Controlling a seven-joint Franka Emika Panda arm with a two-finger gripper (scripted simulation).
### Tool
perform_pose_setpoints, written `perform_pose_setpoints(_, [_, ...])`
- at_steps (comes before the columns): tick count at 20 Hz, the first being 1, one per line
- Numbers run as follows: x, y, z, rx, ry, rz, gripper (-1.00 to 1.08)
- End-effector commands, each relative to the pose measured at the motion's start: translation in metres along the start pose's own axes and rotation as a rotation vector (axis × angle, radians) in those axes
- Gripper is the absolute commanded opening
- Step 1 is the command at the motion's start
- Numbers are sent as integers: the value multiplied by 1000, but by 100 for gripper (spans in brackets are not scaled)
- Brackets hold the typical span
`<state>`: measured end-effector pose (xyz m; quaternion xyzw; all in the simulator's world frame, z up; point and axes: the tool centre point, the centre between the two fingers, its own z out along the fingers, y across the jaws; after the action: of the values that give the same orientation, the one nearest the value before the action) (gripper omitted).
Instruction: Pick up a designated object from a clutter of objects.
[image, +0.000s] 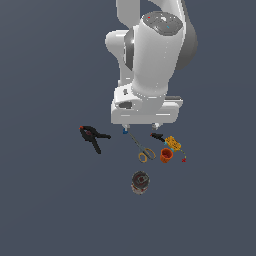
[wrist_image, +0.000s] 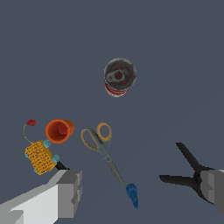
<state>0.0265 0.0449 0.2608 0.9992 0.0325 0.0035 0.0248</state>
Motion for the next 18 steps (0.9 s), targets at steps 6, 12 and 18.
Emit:
perform_pose_setpoints(6, [12,-65,76,13,1,-45,100])
perform_pose_setpoints(12, [9,-111,128,32,-1,-73,100])
perform_pose_setpoints(18, [4,-138,158,46,-2,-88,100])
